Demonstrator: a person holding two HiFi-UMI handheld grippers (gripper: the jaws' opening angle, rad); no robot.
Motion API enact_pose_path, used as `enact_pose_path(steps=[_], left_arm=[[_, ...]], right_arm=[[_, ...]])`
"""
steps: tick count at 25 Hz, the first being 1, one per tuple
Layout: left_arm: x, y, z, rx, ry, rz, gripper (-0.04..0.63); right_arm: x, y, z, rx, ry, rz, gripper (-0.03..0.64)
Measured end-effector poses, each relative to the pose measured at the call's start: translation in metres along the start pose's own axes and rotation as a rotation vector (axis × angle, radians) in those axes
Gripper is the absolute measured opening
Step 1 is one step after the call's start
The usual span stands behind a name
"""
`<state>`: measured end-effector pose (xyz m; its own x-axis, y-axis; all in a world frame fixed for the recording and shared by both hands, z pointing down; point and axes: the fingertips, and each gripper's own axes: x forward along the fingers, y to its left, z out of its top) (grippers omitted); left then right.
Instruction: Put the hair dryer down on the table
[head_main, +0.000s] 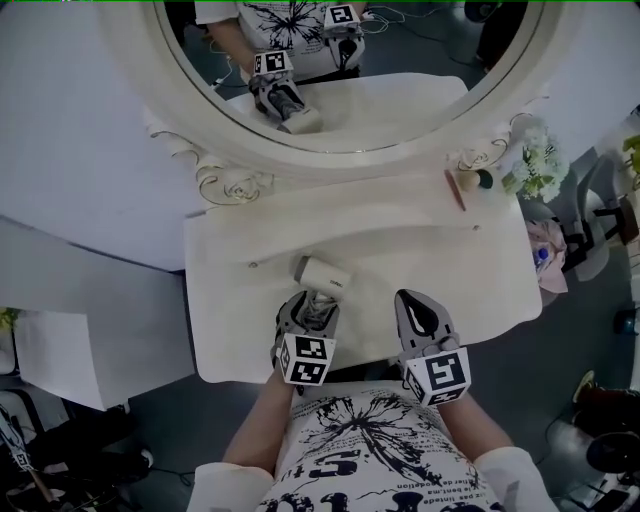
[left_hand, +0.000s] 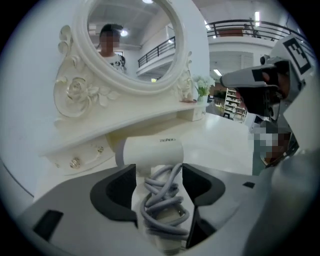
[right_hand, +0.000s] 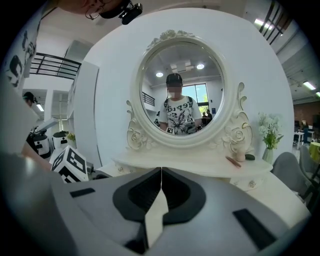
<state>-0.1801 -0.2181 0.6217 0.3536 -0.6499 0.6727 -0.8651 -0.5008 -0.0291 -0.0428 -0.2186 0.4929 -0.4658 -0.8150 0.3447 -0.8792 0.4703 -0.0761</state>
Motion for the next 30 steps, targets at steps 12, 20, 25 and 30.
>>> enact_pose_path(steps=[12, 20, 25, 30], left_arm=[[-0.110, 0.015, 0.102, -0.124, -0.414, 0.045, 0.036], [-0.165, 0.017, 0.134, -0.061, -0.551, 0.062, 0.021], [-0.193, 0.028, 0.143, -0.050, -0.618, 0.084, 0.021], [-0.202, 0.032, 0.143, -0.022, -0.629, 0.120, 0.021]], right_arm=[[-0.030, 0.007, 0.042, -0.008, -0.116, -0.002, 0.018], [-0.043, 0.021, 0.065, -0.071, -0.181, 0.019, 0.018], [-0.045, 0.034, 0.073, -0.083, -0.202, 0.047, 0.018], [-0.043, 0.045, 0.077, -0.103, -0.205, 0.088, 0.018]])
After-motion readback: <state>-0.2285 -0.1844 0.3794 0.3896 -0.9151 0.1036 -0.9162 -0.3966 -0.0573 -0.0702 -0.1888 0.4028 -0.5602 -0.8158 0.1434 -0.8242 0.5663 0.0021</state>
